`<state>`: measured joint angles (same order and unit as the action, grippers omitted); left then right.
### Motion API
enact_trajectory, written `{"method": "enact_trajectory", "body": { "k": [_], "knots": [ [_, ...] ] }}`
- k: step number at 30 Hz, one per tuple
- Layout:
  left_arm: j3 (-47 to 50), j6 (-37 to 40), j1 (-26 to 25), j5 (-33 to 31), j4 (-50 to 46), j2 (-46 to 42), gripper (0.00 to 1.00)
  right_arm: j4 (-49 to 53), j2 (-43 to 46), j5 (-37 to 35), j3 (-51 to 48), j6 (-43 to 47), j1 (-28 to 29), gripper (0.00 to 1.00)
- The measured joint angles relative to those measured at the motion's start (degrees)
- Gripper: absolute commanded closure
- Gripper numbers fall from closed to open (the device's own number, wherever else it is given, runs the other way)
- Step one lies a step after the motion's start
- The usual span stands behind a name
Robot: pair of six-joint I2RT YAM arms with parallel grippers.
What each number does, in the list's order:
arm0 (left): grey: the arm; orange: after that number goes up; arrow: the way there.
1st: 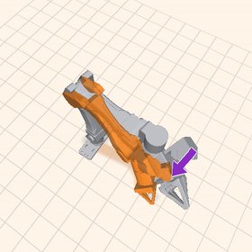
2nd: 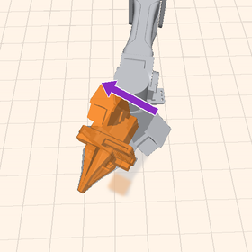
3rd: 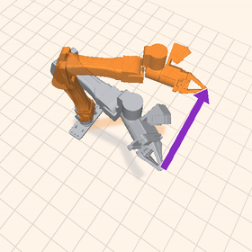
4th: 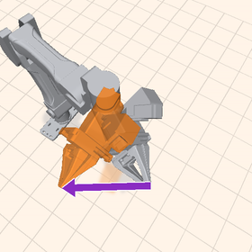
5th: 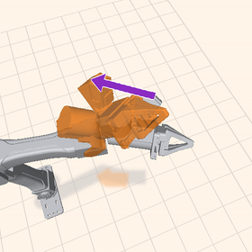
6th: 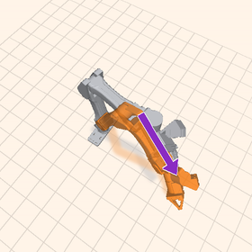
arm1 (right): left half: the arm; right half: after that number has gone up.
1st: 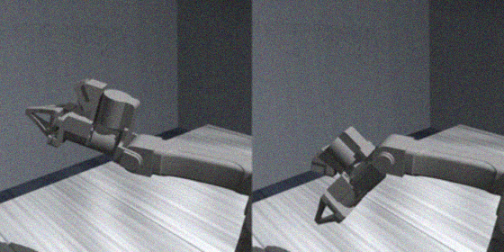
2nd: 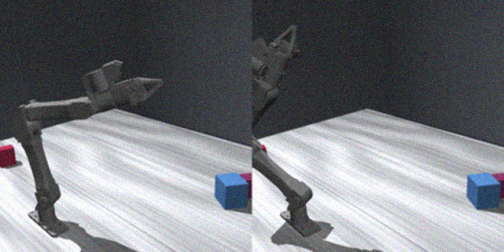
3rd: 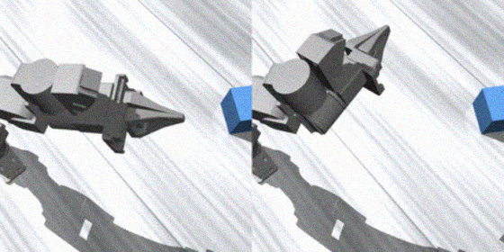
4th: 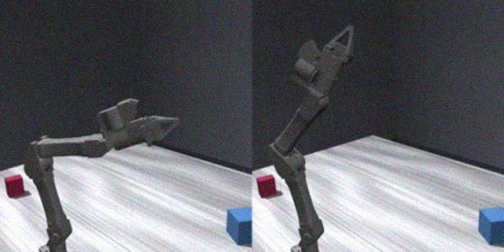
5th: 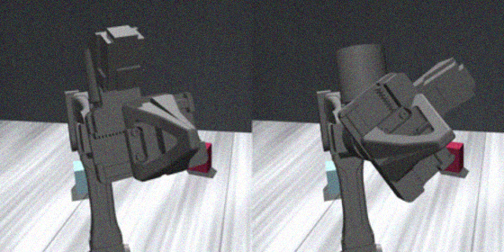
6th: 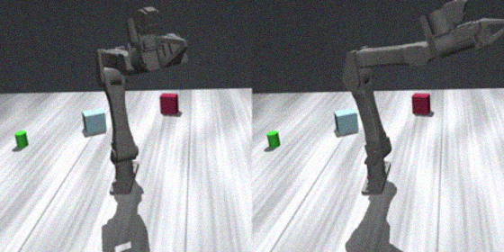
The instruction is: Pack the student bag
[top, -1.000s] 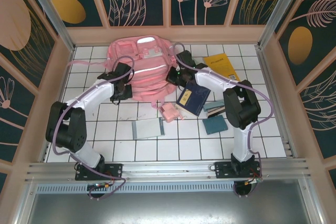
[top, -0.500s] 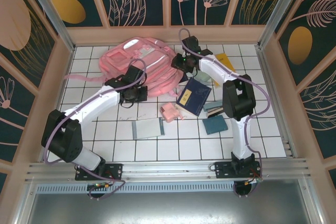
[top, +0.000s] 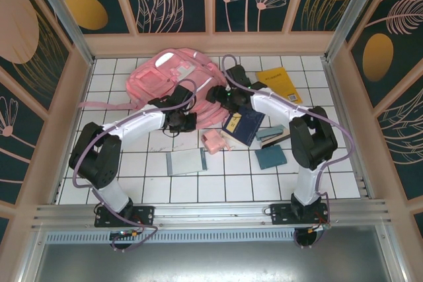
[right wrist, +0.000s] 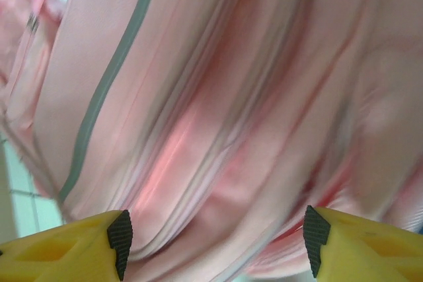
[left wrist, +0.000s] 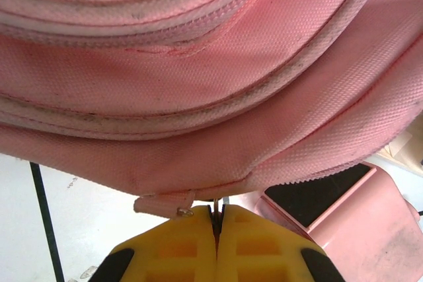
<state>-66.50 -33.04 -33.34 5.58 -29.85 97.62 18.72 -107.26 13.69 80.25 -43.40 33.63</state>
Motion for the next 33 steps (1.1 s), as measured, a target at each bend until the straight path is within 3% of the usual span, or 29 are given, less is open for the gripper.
{"method": "enact_trajectory", "body": {
  "k": [9,11,15,25,33],
  "knots": [
    [-0.04,1.92,0.0,-0.28,0.0,0.04,1.0,-3.98,-2.84,1.42,0.28,-7.08,4.79,0.31],
    [-0.04,2.19,0.0,-0.48,0.0,0.04,1.0,-4.42,-3.87,1.42,0.33,-8.46,4.79,0.45],
    [-0.04,2.6,0.0,-1.79,-0.07,0.04,1.0,-4.46,-5.09,1.07,0.33,-9.97,4.79,0.99],
    [-0.09,2.6,0.94,-9.51,-4.07,0.17,1.0,-6.1,-2.91,-1.29,-3.5,-10.56,4.61,1.0],
    [-0.37,3.48,9.22,-16.96,-6.67,1.7,1.0,-7.06,0.7,-1.6,-6.88,-9.42,2.21,1.0]
  ]
}}
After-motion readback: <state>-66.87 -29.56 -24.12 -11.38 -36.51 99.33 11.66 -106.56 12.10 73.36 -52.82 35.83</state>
